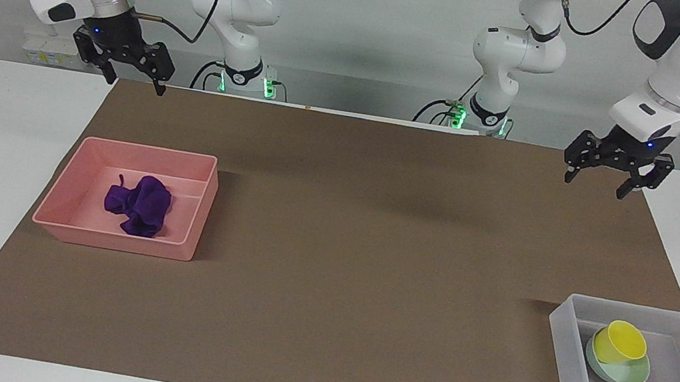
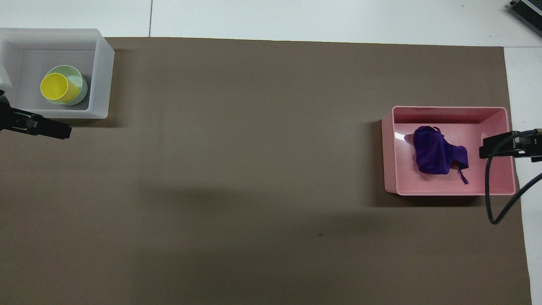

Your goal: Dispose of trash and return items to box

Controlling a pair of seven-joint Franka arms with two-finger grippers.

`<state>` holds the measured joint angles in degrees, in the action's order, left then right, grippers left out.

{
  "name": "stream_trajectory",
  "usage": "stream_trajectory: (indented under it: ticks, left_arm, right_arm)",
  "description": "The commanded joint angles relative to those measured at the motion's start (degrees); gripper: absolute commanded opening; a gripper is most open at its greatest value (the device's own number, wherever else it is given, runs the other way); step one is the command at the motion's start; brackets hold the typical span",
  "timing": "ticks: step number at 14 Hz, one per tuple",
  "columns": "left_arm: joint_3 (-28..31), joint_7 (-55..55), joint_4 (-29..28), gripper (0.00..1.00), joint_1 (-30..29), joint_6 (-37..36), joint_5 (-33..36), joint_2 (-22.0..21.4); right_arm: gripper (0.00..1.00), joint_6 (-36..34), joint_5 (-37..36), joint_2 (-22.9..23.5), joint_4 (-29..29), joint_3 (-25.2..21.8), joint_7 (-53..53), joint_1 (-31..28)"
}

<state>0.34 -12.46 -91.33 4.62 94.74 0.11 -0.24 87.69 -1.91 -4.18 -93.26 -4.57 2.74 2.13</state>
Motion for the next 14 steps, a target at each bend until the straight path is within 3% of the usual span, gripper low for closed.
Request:
stream_trajectory:
  ticks: [1,14]
  left_arm:
    - [0.54,1.38,3.52,1.0,1.19,-3.07,0.95,2.26]
    - [0.71,6.84,0.53,1.0,0.13,-2.46,0.25,0.59]
  right_arm:
    - [1.0,1.34,-0.11,-1.71,-2.1,0.44,-1.07,-0.63]
    - [1.0,1.26,-0.2,-1.71,-2.1,0.44,-1.07,-0.55]
